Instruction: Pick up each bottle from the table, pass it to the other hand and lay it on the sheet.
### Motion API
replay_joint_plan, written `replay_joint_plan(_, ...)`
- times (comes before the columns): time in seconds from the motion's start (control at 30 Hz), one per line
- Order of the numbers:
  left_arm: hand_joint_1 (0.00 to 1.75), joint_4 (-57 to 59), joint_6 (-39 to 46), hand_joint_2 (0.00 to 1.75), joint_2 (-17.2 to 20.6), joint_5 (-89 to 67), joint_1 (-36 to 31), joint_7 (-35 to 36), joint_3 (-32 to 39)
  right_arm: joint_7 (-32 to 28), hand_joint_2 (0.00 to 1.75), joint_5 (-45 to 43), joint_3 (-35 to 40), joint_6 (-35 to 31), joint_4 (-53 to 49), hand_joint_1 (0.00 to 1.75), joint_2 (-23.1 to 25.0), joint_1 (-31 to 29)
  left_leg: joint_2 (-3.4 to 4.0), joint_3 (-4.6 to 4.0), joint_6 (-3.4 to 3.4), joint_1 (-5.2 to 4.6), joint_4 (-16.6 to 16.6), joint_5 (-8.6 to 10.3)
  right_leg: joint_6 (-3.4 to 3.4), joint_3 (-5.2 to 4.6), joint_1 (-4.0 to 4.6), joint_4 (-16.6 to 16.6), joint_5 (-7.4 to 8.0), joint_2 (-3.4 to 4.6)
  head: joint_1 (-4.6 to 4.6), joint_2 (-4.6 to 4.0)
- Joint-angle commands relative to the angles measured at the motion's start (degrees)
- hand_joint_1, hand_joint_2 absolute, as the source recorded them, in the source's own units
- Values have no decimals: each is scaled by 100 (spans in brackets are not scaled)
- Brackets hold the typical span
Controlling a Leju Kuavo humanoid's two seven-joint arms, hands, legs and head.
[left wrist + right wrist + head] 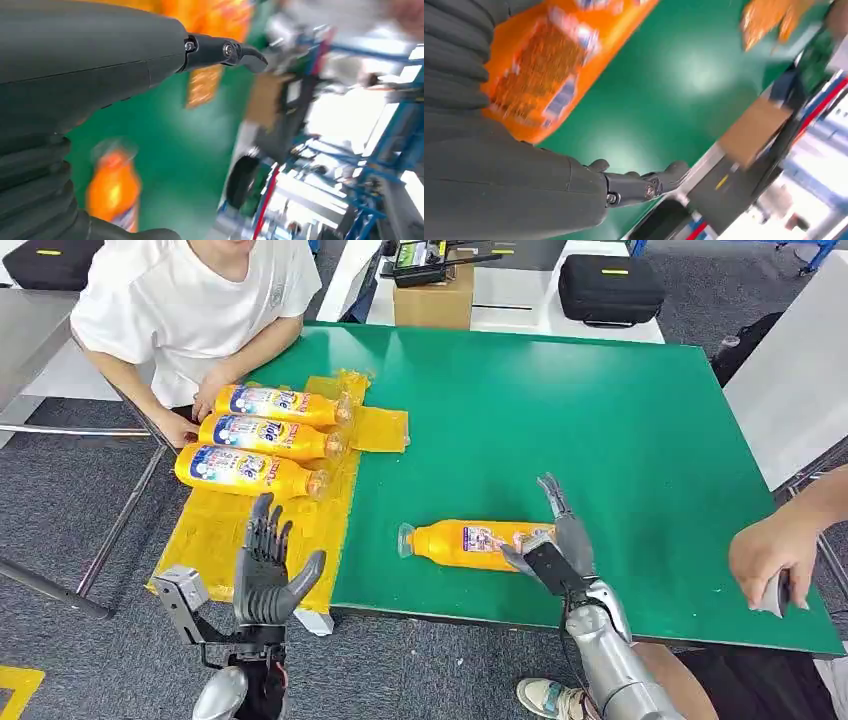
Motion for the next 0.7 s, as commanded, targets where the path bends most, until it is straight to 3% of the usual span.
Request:
replay_joint_plan(0.03,0,495,386,175,-79,-575,-566,-225,-36,-21,175,90,628,731,662,0,-59,-585,8,18,-2,-3,-4,-3,-6,16,-1,-2,-3,3,2,2)
replay_joint_plan(0.27,0,363,543,175,-139,-800,-673,-545,-70,-230,175,159,1074,943,484,0,106,-612,15,34,-6,0,-2,-13,-11,30,2,1,-11,7,2,2)
replay_joint_plan(0.63,0,425,589,175,-151,-903,-690,-528,-149,153,175,396,1445,1206,891,0,0,-890,6,24,-2,-2,-3,-5,-7,22,0,-2,-6,-1,2,2)
replay_joint_plan(0.7,0,437,637,175,-162,-963,-683,-512,-128,476,175,549,1651,1328,1148,0,-53,-1051,5,16,-1,-3,-4,-2,-5,14,-2,-2,-3,-1,0,2)
